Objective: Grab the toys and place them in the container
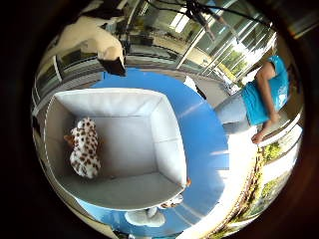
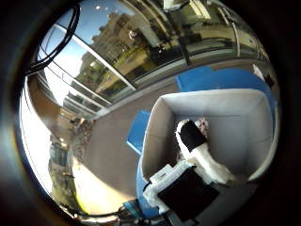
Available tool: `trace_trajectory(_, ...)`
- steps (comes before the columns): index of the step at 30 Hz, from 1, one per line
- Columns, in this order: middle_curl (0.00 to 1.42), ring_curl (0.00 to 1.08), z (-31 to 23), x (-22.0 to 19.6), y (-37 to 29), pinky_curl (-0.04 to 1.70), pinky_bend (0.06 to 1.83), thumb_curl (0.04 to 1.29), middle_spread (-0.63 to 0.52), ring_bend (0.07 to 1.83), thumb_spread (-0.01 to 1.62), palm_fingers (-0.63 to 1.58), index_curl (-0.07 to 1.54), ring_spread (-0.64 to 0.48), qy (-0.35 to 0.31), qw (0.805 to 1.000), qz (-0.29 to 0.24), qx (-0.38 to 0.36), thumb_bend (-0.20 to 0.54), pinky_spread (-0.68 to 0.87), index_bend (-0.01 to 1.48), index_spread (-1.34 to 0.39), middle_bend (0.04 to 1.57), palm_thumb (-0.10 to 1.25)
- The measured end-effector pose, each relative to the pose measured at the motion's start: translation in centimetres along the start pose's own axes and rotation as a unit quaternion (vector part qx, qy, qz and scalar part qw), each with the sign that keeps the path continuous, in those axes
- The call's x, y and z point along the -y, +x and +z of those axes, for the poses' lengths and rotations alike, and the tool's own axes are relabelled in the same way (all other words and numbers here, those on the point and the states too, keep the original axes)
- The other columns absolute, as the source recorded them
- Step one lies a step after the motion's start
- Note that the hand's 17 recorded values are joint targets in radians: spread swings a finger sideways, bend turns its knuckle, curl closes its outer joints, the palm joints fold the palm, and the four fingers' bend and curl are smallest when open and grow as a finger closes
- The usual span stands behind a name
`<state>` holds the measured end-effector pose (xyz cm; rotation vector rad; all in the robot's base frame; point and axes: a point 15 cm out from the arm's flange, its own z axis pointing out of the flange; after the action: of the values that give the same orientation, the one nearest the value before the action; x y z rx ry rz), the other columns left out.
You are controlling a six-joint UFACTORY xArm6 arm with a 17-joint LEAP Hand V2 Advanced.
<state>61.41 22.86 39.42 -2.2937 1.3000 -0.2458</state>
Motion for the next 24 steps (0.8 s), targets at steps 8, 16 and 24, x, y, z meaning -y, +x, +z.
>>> trace_trajectory(8, 0.39, 0.32, -6.0, -7.6, 9.5, 0.43, 1.0, 0.44, 0.03, 0.65, 1.09, 0.12, 0.44, 0.28, -0.083, 0.996, 0.016, -0.013, -0.036, 0.53, 0.14, -0.3, 0.23, 0.56)
trace_trajectory(16, 0.38, 0.3, -5.2, -13.4, 16.4, 0.38, 0.96, 0.41, 0.05, 0.63, 1.09, 0.14, 0.35, 0.29, -0.139, 0.988, 0.068, -0.018, -0.032, 0.53, 0.15, -0.17, 0.22, 0.54)
trace_trajectory(24, 0.37, 0.29, 2.0, -17.7, 19.4, 0.34, 0.94, 0.39, 0.07, 0.6, 1.1, 0.15, 0.32, 0.29, -0.194, 0.975, 0.104, 0.005, -0.031, 0.53, 0.16, -0.13, 0.19, 0.54)
